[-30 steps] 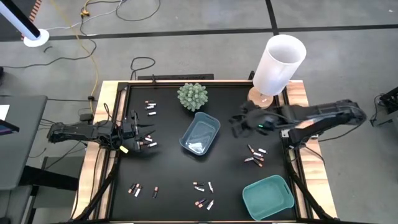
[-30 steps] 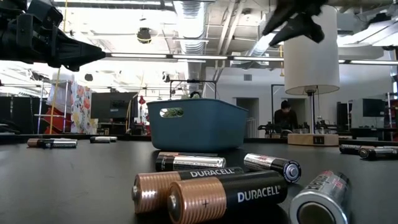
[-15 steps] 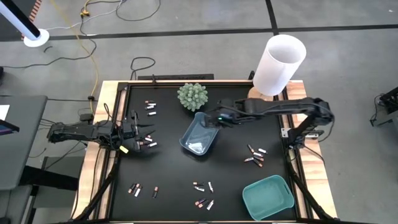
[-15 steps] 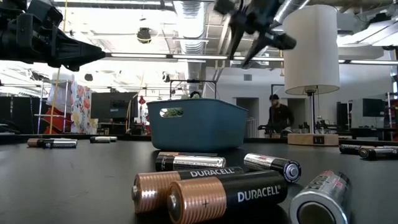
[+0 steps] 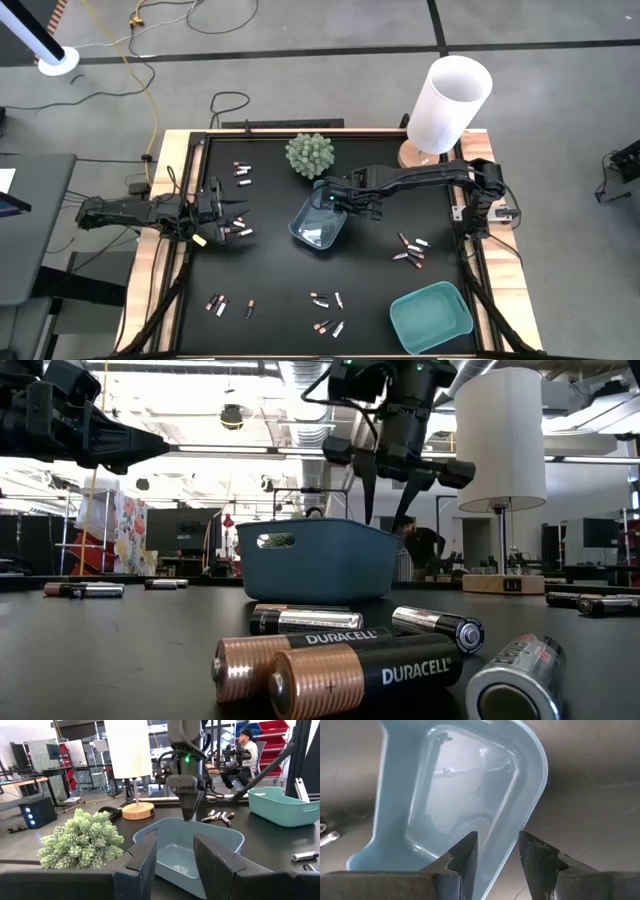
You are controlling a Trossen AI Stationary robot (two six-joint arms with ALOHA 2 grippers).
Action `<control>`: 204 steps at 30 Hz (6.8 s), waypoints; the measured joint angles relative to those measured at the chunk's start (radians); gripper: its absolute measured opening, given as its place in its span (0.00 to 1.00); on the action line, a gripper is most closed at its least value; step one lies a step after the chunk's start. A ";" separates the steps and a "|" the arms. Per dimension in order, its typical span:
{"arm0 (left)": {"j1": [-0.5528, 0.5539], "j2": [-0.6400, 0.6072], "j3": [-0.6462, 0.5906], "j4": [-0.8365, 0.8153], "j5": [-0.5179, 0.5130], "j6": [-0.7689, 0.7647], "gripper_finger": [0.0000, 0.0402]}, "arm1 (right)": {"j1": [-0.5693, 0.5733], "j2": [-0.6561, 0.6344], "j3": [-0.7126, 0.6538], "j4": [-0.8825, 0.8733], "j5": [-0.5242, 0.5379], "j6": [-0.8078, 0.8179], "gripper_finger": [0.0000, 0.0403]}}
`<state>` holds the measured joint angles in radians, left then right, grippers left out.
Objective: Sort batteries
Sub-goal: Adjust the blue bin on the table, then move the green bin to the center of the table
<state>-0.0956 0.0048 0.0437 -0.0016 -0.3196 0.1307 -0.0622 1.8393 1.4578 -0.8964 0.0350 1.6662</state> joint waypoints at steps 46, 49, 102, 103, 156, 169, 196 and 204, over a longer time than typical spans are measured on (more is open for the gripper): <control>0.000 0.000 0.000 0.000 0.000 0.000 0.31 | -0.099 0.069 -0.003 -0.328 -0.088 -0.367 0.01; 0.000 0.000 0.000 0.000 0.000 0.000 0.31 | -0.127 0.069 -0.003 -0.346 -0.090 -0.408 0.01; 0.000 0.000 0.000 0.000 0.000 0.000 0.31 | -0.116 0.025 -0.005 -0.433 -0.031 -0.311 0.19; 0.000 0.000 0.000 0.000 0.000 0.000 0.31 | -0.114 0.025 -0.004 -0.450 -0.031 -0.312 0.19; 0.000 0.000 -0.001 0.024 0.000 -0.071 0.31 | 1.032 0.110 0.173 -0.585 0.646 0.221 0.14; 0.000 0.001 -0.004 0.195 0.000 -0.279 0.31 | 1.133 0.042 -0.101 -0.404 1.039 0.454 0.11; 0.000 0.004 0.003 0.008 0.000 -0.418 0.31 | 0.766 -0.308 -0.102 -0.296 0.131 -0.588 0.26; 0.000 0.003 0.003 -0.004 0.001 -0.468 0.31 | 0.770 -0.186 -0.102 -0.300 -0.018 -0.706 0.40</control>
<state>-0.0959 0.0082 0.0467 -0.0059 -0.3191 -0.3368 0.7078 1.6529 1.3560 -1.1965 0.0166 0.9605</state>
